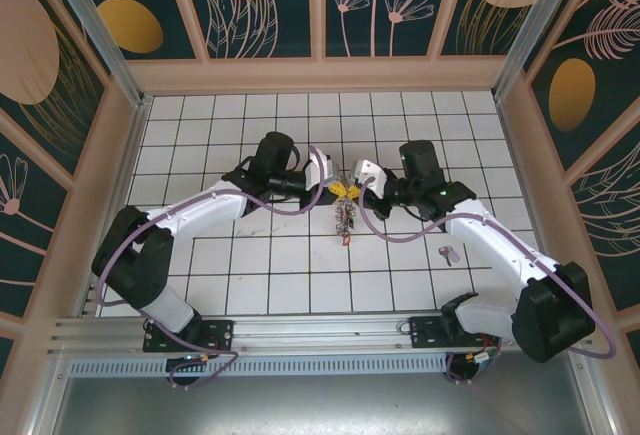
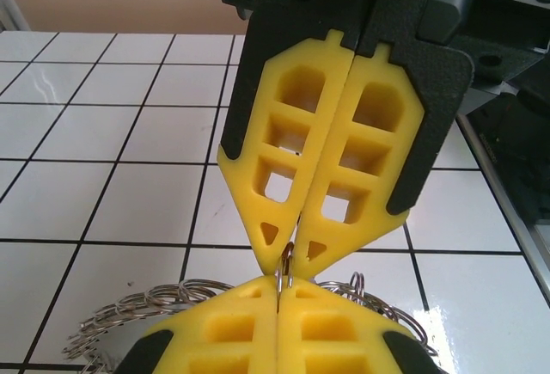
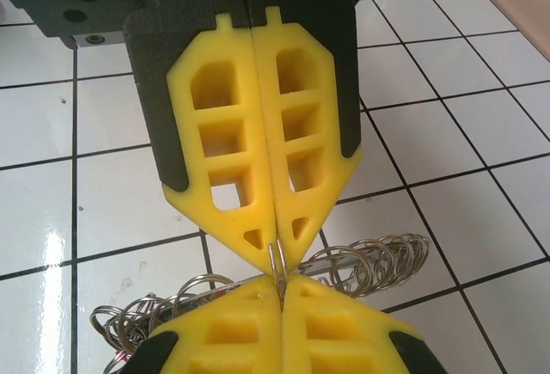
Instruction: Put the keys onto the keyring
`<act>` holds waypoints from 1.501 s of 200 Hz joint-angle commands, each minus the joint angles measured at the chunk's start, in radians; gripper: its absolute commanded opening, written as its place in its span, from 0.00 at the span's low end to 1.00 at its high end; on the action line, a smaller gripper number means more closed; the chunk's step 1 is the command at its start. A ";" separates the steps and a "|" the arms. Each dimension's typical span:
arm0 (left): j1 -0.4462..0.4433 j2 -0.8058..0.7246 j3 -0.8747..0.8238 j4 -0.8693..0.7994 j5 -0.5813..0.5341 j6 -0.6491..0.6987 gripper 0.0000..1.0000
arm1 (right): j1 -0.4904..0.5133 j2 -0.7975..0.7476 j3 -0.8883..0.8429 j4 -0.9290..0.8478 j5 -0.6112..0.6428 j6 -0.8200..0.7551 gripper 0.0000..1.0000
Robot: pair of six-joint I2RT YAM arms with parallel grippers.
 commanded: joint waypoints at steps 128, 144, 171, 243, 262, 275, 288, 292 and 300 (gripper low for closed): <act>-0.007 -0.061 -0.163 0.506 0.125 -0.286 0.00 | -0.071 -0.063 -0.102 0.161 -0.098 0.022 0.13; -0.007 -0.060 -0.163 0.519 0.131 -0.296 0.00 | -0.075 -0.066 -0.106 0.167 -0.105 0.024 0.14; -0.007 -0.054 -0.164 0.557 0.151 -0.324 0.00 | -0.077 -0.063 -0.105 0.172 -0.123 0.025 0.13; -0.007 -0.039 -0.133 0.466 0.137 -0.289 0.00 | -0.077 -0.099 -0.098 0.237 -0.165 0.071 0.17; -0.007 -0.037 -0.125 0.446 0.127 -0.275 0.00 | -0.079 -0.102 -0.087 0.219 -0.167 0.062 0.18; -0.007 -0.031 -0.120 0.440 0.128 -0.272 0.00 | -0.078 -0.099 -0.085 0.218 -0.172 0.063 0.19; -0.007 -0.026 -0.115 0.440 0.132 -0.274 0.00 | -0.079 -0.094 -0.082 0.218 -0.175 0.067 0.19; -0.008 -0.026 -0.115 0.440 0.133 -0.275 0.00 | -0.079 -0.094 -0.082 0.222 -0.176 0.070 0.19; -0.007 -0.024 -0.113 0.439 0.135 -0.275 0.00 | -0.078 -0.095 -0.085 0.231 -0.176 0.074 0.19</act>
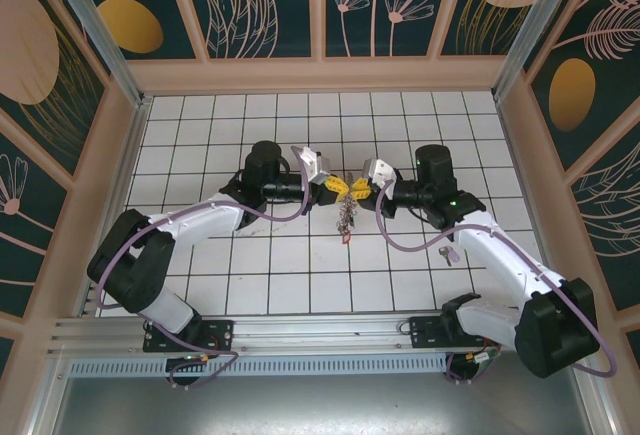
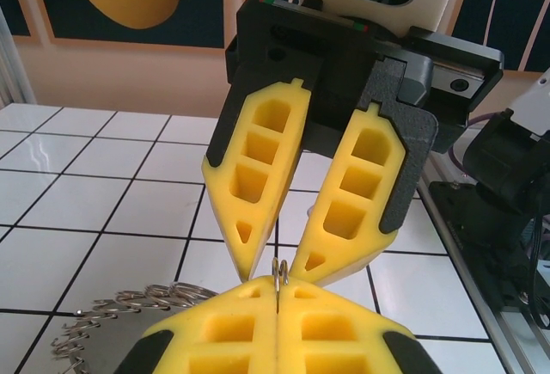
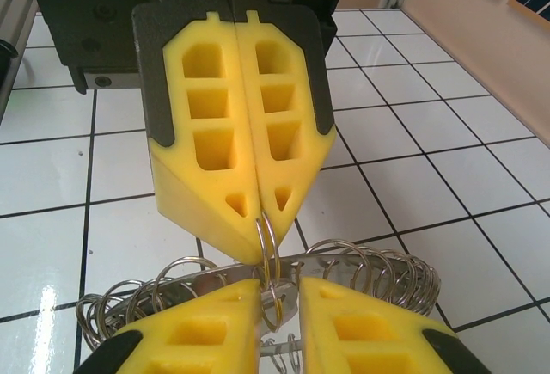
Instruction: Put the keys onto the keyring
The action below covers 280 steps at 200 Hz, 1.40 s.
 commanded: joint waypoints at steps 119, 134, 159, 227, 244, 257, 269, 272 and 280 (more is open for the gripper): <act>-0.008 0.007 0.040 -0.008 0.051 0.025 0.00 | -0.005 0.005 0.004 0.096 -0.061 0.035 0.03; -0.007 0.007 0.043 -0.016 0.049 0.026 0.00 | -0.003 0.005 0.006 0.087 -0.051 0.032 0.00; -0.007 0.001 0.068 -0.133 0.022 0.099 0.07 | -0.001 0.001 0.022 0.048 -0.022 0.012 0.00; -0.008 0.047 0.246 -0.601 -0.078 0.362 0.19 | 0.031 0.015 0.098 -0.096 0.085 -0.044 0.00; -0.009 0.057 0.260 -0.617 -0.075 0.364 0.19 | 0.039 0.017 0.105 -0.104 0.098 -0.046 0.00; -0.010 0.056 0.263 -0.612 -0.075 0.364 0.15 | 0.045 0.021 0.114 -0.118 0.109 -0.047 0.00; -0.010 0.054 0.265 -0.610 -0.077 0.365 0.08 | 0.051 0.025 0.122 -0.130 0.120 -0.047 0.00; -0.010 0.054 0.265 -0.610 -0.077 0.365 0.06 | 0.051 0.025 0.125 -0.131 0.123 -0.047 0.00; -0.010 0.053 0.265 -0.610 -0.079 0.366 0.00 | 0.053 0.024 0.128 -0.135 0.129 -0.049 0.00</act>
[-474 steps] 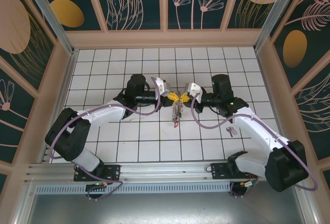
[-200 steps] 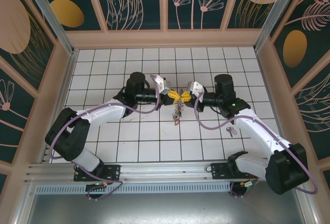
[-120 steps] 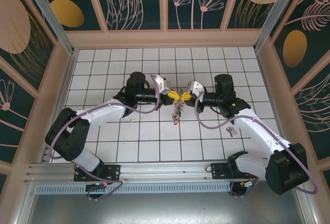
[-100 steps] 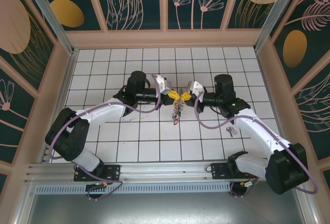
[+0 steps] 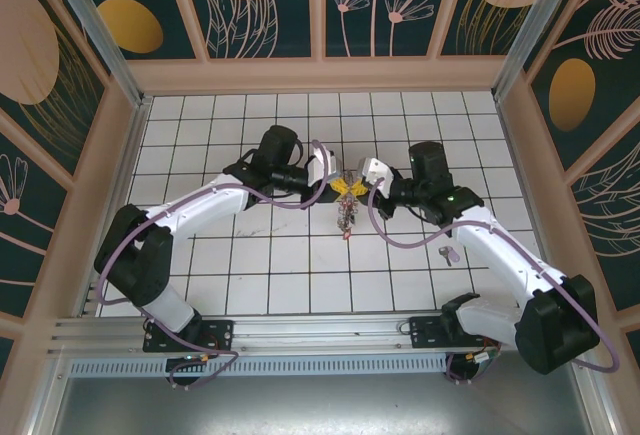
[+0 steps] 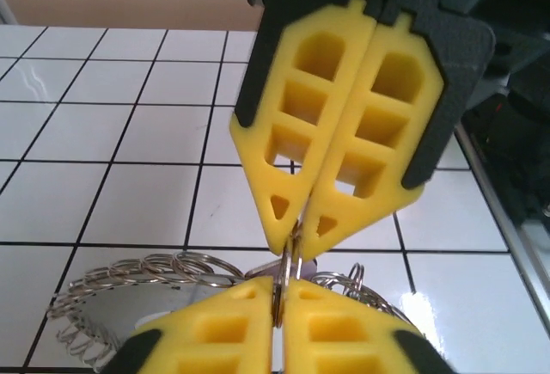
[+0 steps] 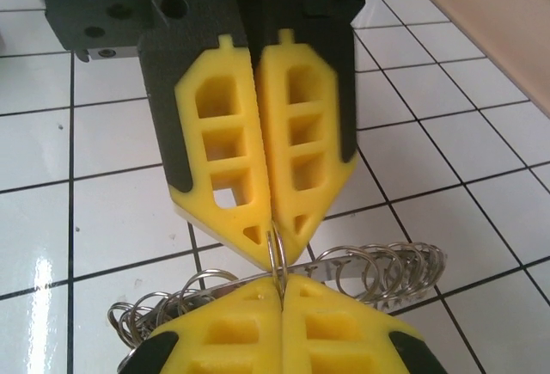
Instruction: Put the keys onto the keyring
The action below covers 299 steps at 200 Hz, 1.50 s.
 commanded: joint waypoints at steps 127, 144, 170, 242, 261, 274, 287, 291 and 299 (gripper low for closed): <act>-0.006 -0.058 -0.149 0.441 0.117 -0.239 0.00 | -0.035 -0.039 -0.063 0.147 -0.094 0.033 0.10; -0.006 -0.058 -0.148 0.459 0.130 -0.252 0.00 | -0.042 -0.039 -0.067 0.154 -0.104 0.035 0.10; -0.006 -0.058 -0.148 0.476 0.143 -0.259 0.00 | -0.047 -0.037 -0.066 0.161 -0.107 0.036 0.10; -0.007 -0.048 -0.148 0.506 0.169 -0.284 0.00 | -0.049 -0.034 -0.066 0.168 -0.101 0.033 0.09; -0.007 -0.047 -0.148 0.488 0.153 -0.278 0.00 | -0.049 -0.037 -0.066 0.175 -0.090 0.035 0.01; -0.008 -0.047 -0.148 0.447 0.134 -0.255 0.01 | -0.049 -0.037 -0.060 0.167 -0.082 0.033 0.00; -0.007 -0.045 -0.129 0.377 0.104 -0.215 0.08 | -0.049 -0.035 -0.045 0.146 -0.072 0.029 0.00; -0.008 -0.044 -0.120 0.353 0.096 -0.201 0.09 | -0.048 -0.035 -0.040 0.139 -0.068 0.027 0.00; -0.008 -0.040 -0.099 0.290 0.080 -0.161 0.11 | -0.048 -0.032 -0.031 0.123 -0.063 0.024 0.00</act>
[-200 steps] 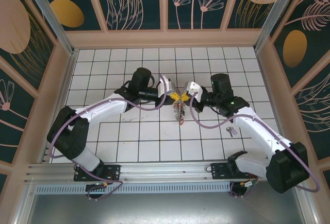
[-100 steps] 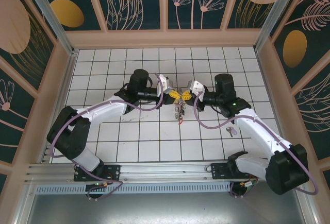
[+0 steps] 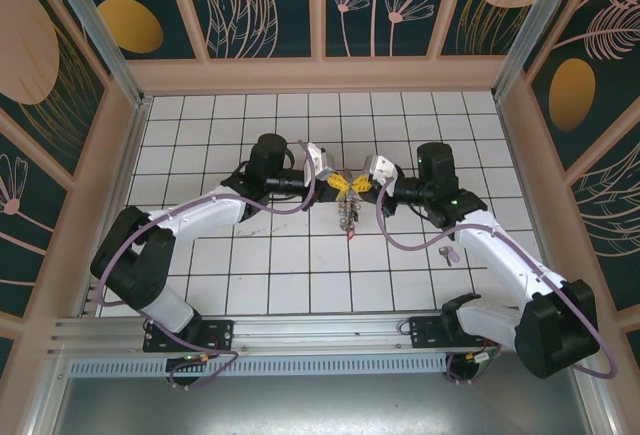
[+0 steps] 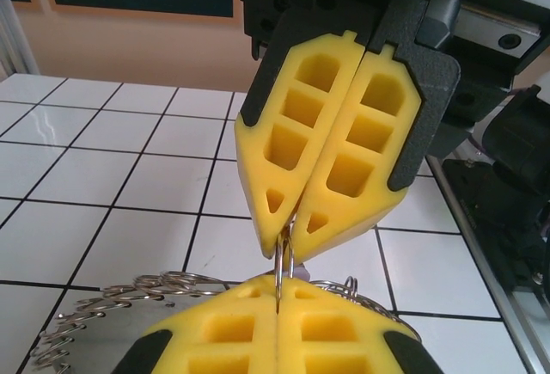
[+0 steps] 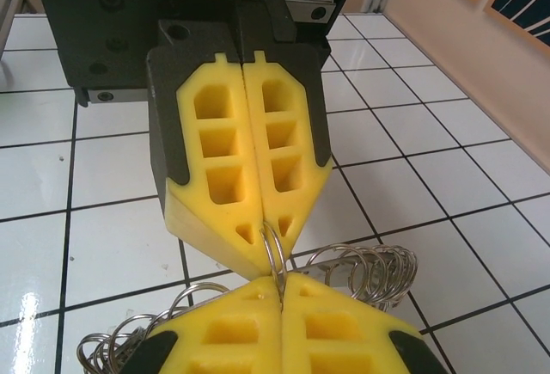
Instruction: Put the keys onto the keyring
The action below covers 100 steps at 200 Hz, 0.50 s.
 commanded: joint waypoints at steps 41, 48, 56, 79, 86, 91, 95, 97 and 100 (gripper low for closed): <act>-0.017 0.005 0.132 -0.292 -0.046 0.194 0.20 | 0.017 0.000 0.056 -0.072 0.064 -0.031 0.00; -0.016 0.009 0.141 -0.305 -0.052 0.200 0.20 | 0.018 -0.001 0.058 -0.074 0.066 -0.032 0.00; -0.017 0.012 0.148 -0.318 -0.055 0.206 0.21 | 0.020 0.000 0.060 -0.077 0.067 -0.032 0.00; -0.021 0.022 0.164 -0.340 -0.056 0.212 0.23 | 0.026 0.001 0.069 -0.082 0.071 -0.033 0.00; -0.021 0.026 0.170 -0.347 -0.058 0.215 0.24 | 0.027 0.000 0.070 -0.080 0.071 -0.033 0.00; -0.022 0.028 0.173 -0.353 -0.058 0.217 0.24 | 0.028 -0.001 0.070 -0.078 0.072 -0.033 0.00; -0.022 0.030 0.176 -0.357 -0.058 0.219 0.24 | 0.029 0.000 0.071 -0.077 0.073 -0.032 0.00; -0.021 0.032 0.177 -0.361 -0.058 0.220 0.25 | 0.029 0.000 0.072 -0.077 0.072 -0.032 0.00; -0.021 0.032 0.180 -0.367 -0.057 0.222 0.25 | 0.029 0.000 0.072 -0.076 0.072 -0.033 0.00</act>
